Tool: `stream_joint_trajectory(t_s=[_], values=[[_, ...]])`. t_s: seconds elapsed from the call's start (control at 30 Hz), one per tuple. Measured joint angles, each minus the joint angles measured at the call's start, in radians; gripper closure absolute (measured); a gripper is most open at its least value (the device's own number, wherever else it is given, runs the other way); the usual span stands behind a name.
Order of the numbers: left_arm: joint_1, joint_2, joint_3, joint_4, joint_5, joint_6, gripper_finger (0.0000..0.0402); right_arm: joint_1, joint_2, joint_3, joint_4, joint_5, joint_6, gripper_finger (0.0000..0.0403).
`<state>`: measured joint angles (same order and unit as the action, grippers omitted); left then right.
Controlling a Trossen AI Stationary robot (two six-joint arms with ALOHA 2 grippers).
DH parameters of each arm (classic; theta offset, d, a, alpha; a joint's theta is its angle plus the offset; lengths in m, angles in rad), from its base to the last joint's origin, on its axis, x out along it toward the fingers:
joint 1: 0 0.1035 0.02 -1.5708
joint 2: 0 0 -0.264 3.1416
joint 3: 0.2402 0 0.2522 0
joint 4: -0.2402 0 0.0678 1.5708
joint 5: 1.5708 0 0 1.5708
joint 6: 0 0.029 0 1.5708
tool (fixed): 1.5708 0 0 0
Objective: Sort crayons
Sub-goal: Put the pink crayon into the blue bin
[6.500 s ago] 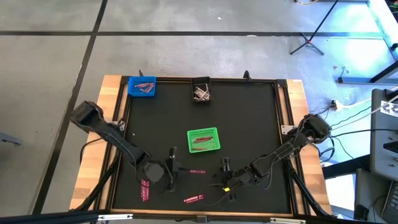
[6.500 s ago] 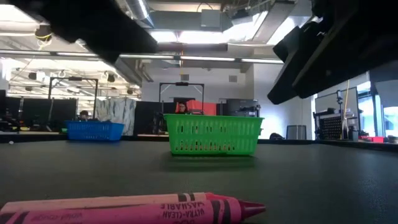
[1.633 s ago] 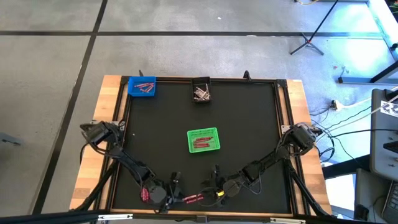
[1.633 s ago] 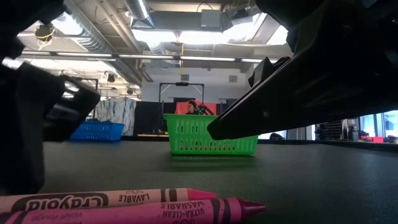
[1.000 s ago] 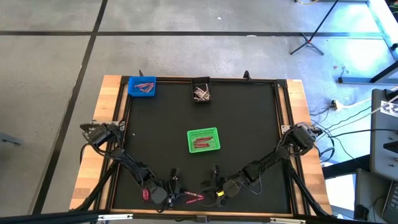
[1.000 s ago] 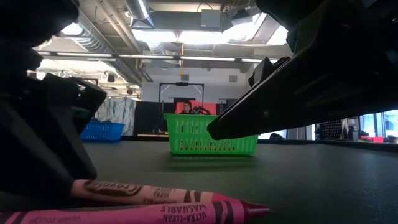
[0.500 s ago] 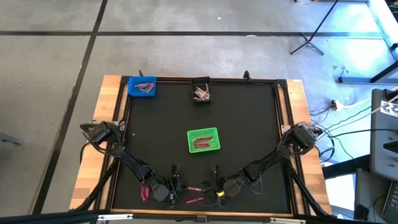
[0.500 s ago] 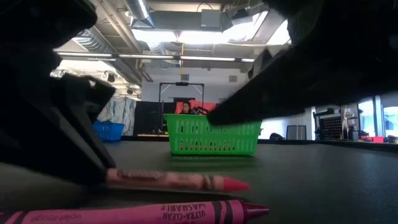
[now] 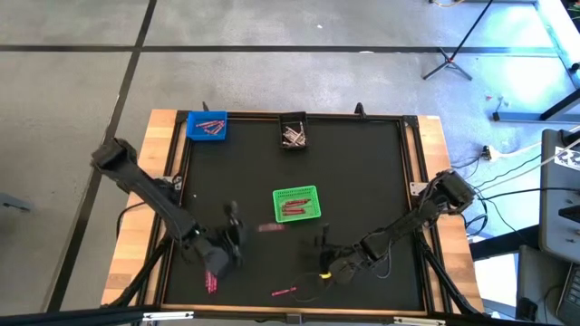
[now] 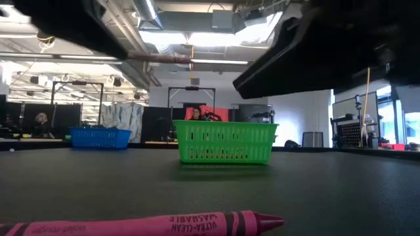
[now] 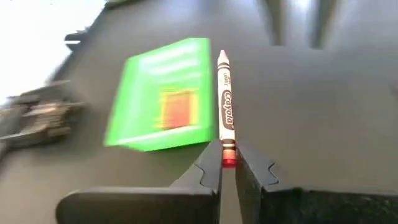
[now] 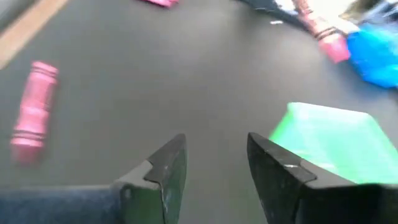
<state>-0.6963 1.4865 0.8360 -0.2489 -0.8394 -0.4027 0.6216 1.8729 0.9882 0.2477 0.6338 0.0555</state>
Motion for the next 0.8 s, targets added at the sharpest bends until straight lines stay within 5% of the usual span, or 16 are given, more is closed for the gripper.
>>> stream_joint_trajectory(t_s=[0.17, 0.47, 0.8], values=[[0.07, -0.17, 0.0, -0.288, -0.133, -0.09, 0.039, -0.03, 0.0, 0.0, -0.035, 0.117, -0.033, 0.0235], [0.336, -0.34, -0.001, -0.76, -0.232, -0.403, 0.039, -0.11, 0.0, 0.0, -0.093, -0.056, -0.036, 0.0235], [0.782, -0.375, -0.113, -0.847, -0.247, -0.456, 0.039, -0.208, 0.0, -0.001, -0.176, -0.175, -0.017, 0.0235]])
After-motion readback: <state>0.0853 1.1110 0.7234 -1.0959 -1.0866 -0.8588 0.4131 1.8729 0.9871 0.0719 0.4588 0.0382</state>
